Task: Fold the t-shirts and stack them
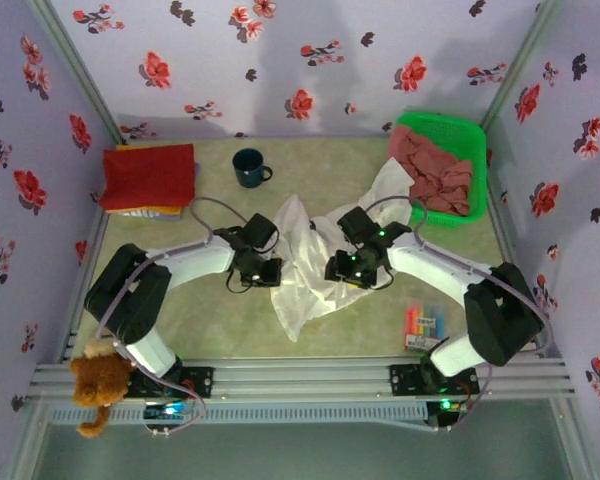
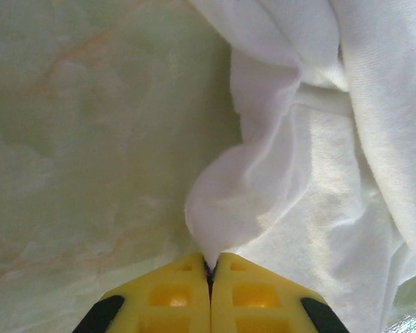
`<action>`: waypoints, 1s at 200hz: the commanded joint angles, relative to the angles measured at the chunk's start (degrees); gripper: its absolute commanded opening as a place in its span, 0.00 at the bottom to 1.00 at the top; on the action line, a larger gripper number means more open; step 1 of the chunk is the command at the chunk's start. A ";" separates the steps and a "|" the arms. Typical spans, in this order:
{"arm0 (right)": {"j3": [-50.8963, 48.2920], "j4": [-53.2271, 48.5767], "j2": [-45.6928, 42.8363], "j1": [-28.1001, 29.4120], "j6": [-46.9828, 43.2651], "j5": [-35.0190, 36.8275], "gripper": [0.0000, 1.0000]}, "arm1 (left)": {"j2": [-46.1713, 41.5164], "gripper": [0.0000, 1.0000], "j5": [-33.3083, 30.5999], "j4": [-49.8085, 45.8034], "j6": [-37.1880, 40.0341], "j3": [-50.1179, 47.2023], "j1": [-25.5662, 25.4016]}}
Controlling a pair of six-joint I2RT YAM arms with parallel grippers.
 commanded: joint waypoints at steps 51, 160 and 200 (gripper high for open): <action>-0.71 10.11 5.86 0.07 3.63 2.30 0.35 | -6.88 0.00 -2.22 -1.71 -0.27 -2.00 1.17; 1.78 5.72 -1.30 0.17 2.45 9.47 0.00 | -11.64 0.00 -3.44 -2.50 0.19 -3.04 3.12; 11.31 -5.94 -12.43 0.15 -1.30 22.08 0.00 | -17.85 0.00 -10.20 -14.19 5.67 5.03 7.63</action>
